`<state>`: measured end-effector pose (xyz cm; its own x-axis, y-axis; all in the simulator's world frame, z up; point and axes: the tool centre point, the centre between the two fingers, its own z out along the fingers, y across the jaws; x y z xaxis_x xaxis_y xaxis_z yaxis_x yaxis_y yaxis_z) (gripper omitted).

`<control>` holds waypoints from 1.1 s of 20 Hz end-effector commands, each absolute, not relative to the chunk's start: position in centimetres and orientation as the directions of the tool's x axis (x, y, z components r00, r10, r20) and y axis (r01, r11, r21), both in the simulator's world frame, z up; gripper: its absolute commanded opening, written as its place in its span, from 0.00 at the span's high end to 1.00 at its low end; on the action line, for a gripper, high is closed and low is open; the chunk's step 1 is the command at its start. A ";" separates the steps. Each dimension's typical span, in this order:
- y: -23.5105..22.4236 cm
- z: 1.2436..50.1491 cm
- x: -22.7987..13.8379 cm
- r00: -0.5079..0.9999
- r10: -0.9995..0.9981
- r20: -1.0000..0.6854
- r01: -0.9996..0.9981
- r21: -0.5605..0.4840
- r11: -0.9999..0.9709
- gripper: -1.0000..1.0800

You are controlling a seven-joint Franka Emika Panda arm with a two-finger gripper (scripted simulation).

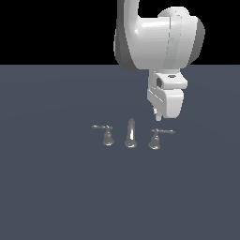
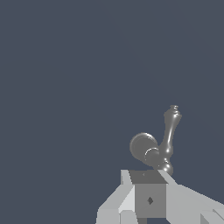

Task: Turn on the faucet by rotating a designated handle.

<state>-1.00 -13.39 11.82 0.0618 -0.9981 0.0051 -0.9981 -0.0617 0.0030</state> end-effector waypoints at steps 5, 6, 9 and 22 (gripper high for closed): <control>-16.0 8.8 -0.3 -0.068 -0.998 0.004 -0.998 0.001 0.068 1.00; -16.3 8.5 -0.3 -0.081 -0.997 0.003 -0.997 0.001 0.081 1.00; -16.9 7.9 -0.2 -0.110 -0.994 0.002 -0.994 0.000 0.110 1.00; -17.5 7.7 -1.2 -0.121 -0.993 0.000 -0.993 0.000 0.121 1.00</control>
